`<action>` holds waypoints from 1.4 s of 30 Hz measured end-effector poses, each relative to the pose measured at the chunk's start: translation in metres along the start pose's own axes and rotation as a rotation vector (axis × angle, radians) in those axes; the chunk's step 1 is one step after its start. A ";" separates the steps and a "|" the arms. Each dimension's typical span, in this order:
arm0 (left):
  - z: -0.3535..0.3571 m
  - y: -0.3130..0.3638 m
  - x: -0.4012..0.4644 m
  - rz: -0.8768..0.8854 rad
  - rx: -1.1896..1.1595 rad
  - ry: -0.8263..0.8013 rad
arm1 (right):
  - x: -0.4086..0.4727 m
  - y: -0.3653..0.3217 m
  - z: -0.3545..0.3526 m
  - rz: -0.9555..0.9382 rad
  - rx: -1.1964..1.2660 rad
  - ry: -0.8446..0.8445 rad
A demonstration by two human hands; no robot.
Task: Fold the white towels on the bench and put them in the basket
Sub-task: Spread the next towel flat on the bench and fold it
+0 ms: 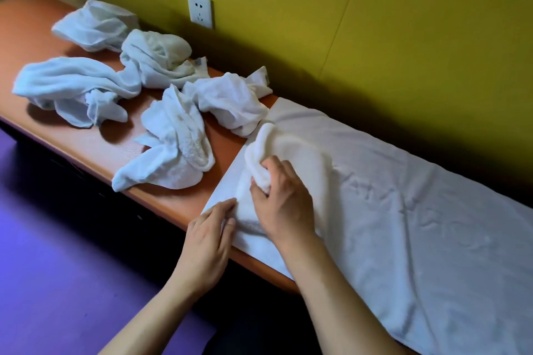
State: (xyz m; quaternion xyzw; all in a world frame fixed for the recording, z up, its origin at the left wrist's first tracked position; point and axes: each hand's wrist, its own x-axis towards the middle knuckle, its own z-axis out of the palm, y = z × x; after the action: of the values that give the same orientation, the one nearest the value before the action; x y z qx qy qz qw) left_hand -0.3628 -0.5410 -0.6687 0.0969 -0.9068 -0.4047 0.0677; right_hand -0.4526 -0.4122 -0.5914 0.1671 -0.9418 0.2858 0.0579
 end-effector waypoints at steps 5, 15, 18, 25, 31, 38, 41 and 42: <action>-0.010 0.004 0.003 -0.076 -0.171 0.001 | -0.013 0.011 0.017 0.015 -0.069 -0.308; -0.008 0.045 0.037 -0.310 0.004 -0.033 | -0.026 0.096 -0.034 0.566 0.140 0.166; -0.004 0.047 0.054 -0.416 0.068 -0.081 | -0.028 0.102 -0.032 0.653 0.246 -0.019; -0.008 0.067 0.076 -0.627 -0.109 -0.080 | -0.019 0.099 -0.022 0.811 0.855 -0.070; -0.002 0.084 0.047 -0.515 -0.336 -0.016 | -0.031 0.102 -0.042 0.680 0.851 0.034; 0.027 0.134 -0.006 -0.367 -0.377 -0.094 | -0.072 0.132 -0.100 0.648 0.788 0.134; 0.046 0.162 -0.022 -0.312 -0.380 -0.135 | -0.101 0.154 -0.126 0.672 0.809 0.189; 0.054 0.171 -0.027 -0.288 -0.380 -0.147 | -0.112 0.161 -0.136 0.681 0.817 0.200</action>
State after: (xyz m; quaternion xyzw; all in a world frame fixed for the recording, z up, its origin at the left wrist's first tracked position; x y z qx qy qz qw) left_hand -0.3680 -0.3845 -0.5778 0.1810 -0.7938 -0.5792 -0.0399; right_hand -0.4019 -0.1796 -0.5850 -0.1666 -0.7449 0.6458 -0.0181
